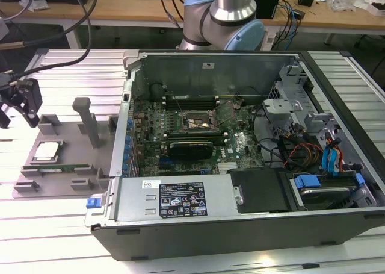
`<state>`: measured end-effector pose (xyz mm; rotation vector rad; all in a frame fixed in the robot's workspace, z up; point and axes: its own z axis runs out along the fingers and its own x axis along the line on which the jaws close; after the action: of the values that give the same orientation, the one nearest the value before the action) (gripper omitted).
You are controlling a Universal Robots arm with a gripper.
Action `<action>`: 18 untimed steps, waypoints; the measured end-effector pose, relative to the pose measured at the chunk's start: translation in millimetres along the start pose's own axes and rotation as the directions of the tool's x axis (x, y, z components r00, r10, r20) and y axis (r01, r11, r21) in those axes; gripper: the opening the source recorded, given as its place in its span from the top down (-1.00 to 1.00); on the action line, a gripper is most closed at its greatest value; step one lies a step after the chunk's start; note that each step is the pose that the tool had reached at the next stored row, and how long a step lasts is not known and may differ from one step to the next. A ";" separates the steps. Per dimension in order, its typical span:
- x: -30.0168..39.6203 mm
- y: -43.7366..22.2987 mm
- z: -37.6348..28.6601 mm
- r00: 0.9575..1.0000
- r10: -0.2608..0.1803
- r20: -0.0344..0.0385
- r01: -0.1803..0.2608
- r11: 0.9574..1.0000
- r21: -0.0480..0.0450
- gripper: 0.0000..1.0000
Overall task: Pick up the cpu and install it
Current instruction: 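Pick up the cpu and move it towards the insertion slot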
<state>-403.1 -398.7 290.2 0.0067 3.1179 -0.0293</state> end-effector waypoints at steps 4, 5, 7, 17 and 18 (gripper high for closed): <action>-1.1 0.0 4.1 1.000 -0.001 0.000 0.001 1.000 0.002 -0.21; -1.2 0.0 5.3 1.000 -0.001 0.000 0.001 1.000 0.002 -0.21; -1.2 0.0 8.0 1.000 -0.001 0.000 0.001 1.000 0.002 -0.21; -1.0 0.2 16.0 1.000 -0.001 0.000 0.001 1.000 0.002 -0.21; -1.0 0.2 16.4 1.000 -0.001 0.000 0.001 1.000 0.002 -0.21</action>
<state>-401.7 -398.8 273.9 0.0056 3.1179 -0.0325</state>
